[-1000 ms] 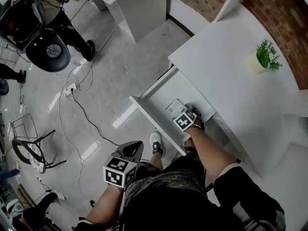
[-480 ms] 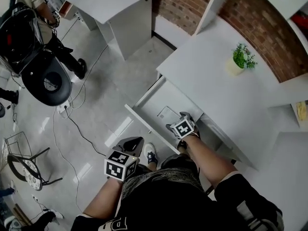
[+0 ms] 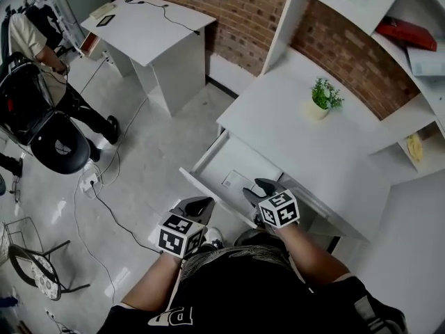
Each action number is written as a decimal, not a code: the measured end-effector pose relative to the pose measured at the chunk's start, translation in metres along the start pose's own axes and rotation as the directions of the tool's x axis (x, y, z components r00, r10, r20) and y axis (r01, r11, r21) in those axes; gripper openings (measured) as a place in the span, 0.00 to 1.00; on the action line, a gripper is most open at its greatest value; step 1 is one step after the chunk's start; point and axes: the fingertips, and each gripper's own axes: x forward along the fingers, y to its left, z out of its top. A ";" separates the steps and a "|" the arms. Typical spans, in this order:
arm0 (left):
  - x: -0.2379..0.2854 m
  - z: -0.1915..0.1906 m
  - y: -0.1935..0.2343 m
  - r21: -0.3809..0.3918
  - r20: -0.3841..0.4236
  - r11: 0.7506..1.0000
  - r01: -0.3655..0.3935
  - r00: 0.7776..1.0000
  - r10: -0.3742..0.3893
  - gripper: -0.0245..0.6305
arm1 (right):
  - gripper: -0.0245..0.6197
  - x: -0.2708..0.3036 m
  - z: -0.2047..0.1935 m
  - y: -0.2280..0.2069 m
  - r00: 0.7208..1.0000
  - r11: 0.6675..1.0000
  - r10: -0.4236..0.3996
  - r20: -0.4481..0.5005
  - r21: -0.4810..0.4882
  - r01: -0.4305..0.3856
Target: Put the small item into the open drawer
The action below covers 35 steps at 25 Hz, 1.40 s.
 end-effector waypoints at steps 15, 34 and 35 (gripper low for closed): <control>-0.013 0.027 -0.065 -0.017 0.124 0.998 -0.063 0.990 0.065 0.06 | 0.05 -0.145 0.021 0.024 0.929 0.950 0.257 0.267 0.107 -0.293; 0.039 -0.031 -0.237 -0.133 0.114 0.977 -0.164 0.977 0.180 0.06 | 0.04 -0.276 -0.078 -0.026 0.877 0.899 0.371 0.305 0.118 -0.421; 0.039 -0.036 -0.243 -0.134 0.107 0.977 -0.168 0.977 0.182 0.06 | 0.04 -0.279 -0.082 -0.027 0.877 0.900 0.372 0.305 0.115 -0.421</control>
